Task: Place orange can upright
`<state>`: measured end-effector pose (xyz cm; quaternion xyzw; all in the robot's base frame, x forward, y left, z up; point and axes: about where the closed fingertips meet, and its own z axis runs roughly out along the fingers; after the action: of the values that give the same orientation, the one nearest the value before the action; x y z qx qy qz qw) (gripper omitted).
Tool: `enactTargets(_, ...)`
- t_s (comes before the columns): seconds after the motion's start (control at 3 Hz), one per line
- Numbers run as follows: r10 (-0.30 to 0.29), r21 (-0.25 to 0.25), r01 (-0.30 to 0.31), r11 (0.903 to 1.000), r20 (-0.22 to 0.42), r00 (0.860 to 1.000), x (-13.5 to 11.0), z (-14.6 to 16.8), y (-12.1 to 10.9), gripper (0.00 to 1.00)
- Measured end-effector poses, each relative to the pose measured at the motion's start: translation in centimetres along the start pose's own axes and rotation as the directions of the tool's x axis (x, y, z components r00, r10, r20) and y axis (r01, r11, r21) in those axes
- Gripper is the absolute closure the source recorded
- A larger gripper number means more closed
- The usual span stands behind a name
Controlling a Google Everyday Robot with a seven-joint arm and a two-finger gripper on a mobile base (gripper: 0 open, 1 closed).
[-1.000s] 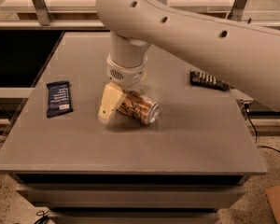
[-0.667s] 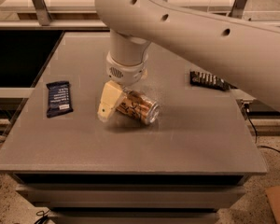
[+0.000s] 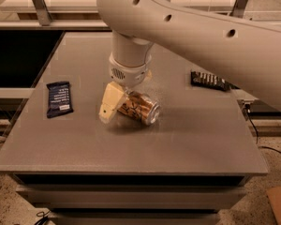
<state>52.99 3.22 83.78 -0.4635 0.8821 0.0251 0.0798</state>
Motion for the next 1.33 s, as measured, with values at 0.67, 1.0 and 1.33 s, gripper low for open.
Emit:
enactTargets(0.67,0.037,0.015,-0.036,0.9992,-0.015,0.999,0.14,0.37,0.69,0.18)
enactTargets(1.0,0.050,0.014,-0.050,0.9987,-0.023,0.998,0.33,0.57,0.78,0.42)
enactTargets(1.33,0.052,0.013,-0.052,0.9986,-0.019,0.998,0.12,0.42,0.73,0.65)
